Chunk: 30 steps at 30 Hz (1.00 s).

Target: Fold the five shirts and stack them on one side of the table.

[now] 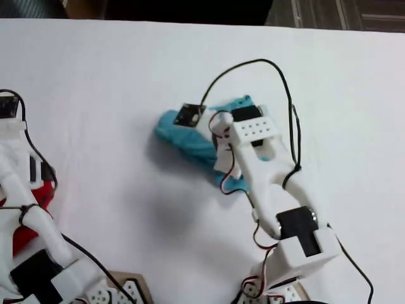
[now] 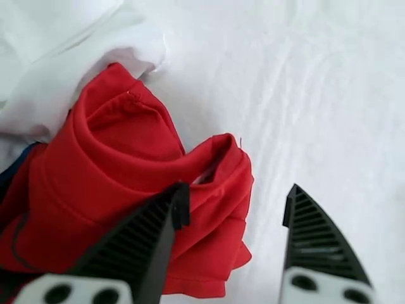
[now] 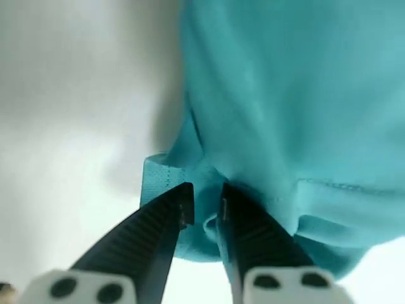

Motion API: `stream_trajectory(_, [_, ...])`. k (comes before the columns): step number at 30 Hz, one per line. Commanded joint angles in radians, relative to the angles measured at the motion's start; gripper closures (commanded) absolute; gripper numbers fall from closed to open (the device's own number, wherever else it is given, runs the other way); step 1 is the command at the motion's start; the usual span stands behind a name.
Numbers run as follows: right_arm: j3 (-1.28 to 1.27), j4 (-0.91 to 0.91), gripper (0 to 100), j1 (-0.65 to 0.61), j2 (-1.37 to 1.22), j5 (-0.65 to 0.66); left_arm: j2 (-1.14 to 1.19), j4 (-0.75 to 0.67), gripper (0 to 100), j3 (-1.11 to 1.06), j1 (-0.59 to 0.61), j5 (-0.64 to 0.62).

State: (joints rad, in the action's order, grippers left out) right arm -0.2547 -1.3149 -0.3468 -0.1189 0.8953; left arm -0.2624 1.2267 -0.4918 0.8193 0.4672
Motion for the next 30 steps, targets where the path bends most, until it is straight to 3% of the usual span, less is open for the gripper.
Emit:
stream_trajectory(1, [0.008, 0.059, 93.1, -0.007, 0.007, 0.000, -0.044, -0.009, 74, 0.004, 0.000, 0.008])
stream_trajectory(3, [0.011, 0.094, 98.5, 0.004, -0.024, -0.035, -0.046, -0.008, 74, 0.004, 0.002, 0.008])
stream_trajectory(7, [0.074, 0.099, 97.8, 0.008, -0.053, -0.095, -0.046, -0.008, 74, 0.004, 0.003, 0.008])
stream_trajectory(19, [0.506, -0.213, 97.8, -0.002, -0.064, -0.095, -0.046, -0.011, 74, 0.004, 0.002, 0.008])
stream_trajectory(25, [0.448, -0.311, 96.5, -0.031, -0.064, -0.115, -0.046, -0.009, 74, 0.004, 0.002, 0.008])
stream_trajectory(30, [0.284, -0.334, 87.2, -0.081, -0.044, -0.118, -0.046, -0.014, 74, 0.010, 0.002, 0.008])
